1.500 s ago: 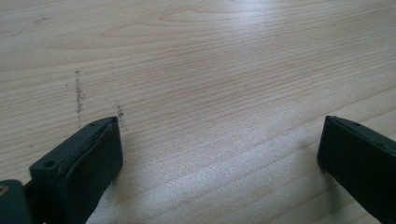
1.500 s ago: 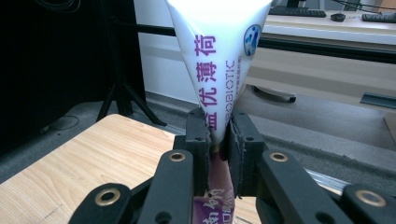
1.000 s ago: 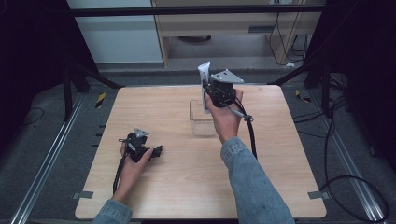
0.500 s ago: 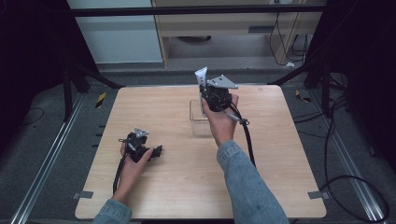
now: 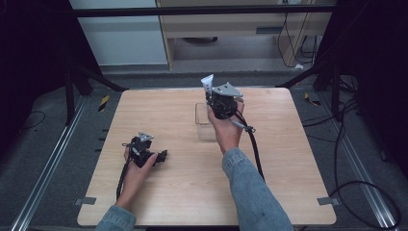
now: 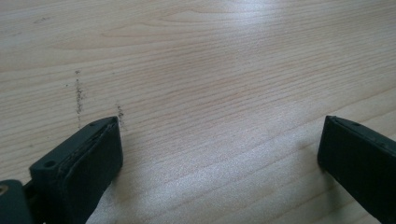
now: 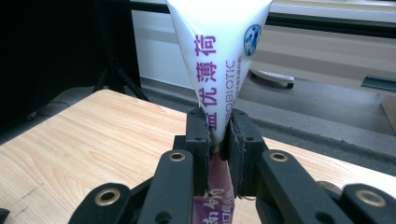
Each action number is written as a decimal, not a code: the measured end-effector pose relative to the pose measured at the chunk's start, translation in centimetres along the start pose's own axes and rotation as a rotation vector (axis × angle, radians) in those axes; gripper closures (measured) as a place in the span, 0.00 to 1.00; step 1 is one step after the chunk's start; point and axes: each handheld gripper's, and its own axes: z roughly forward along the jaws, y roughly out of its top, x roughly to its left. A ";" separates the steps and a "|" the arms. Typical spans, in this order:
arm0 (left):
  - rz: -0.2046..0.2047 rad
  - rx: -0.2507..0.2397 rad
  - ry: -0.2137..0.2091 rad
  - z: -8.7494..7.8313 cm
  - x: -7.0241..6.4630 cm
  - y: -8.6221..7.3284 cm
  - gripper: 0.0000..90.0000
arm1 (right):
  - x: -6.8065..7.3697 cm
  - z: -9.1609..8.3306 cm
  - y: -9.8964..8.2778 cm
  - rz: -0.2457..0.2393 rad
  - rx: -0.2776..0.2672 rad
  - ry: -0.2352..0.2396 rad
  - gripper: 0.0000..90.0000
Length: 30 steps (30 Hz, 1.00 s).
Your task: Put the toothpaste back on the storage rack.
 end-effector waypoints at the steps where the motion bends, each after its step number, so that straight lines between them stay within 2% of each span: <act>1: 0.000 0.001 0.001 0.0 0.0 0.0 0.00 | 0.0 0.0 -0.1 0.000 0.002 -0.001 0.88; 19: -0.001 -0.001 0.000 0.0 0.0 0.0 0.00 | 1.2 0.9 -1.5 -0.015 0.008 0.001 0.89; 30: -0.001 -0.001 0.000 0.0 0.0 0.0 0.00 | 1.1 1.1 -2.2 -0.002 0.017 -0.009 0.89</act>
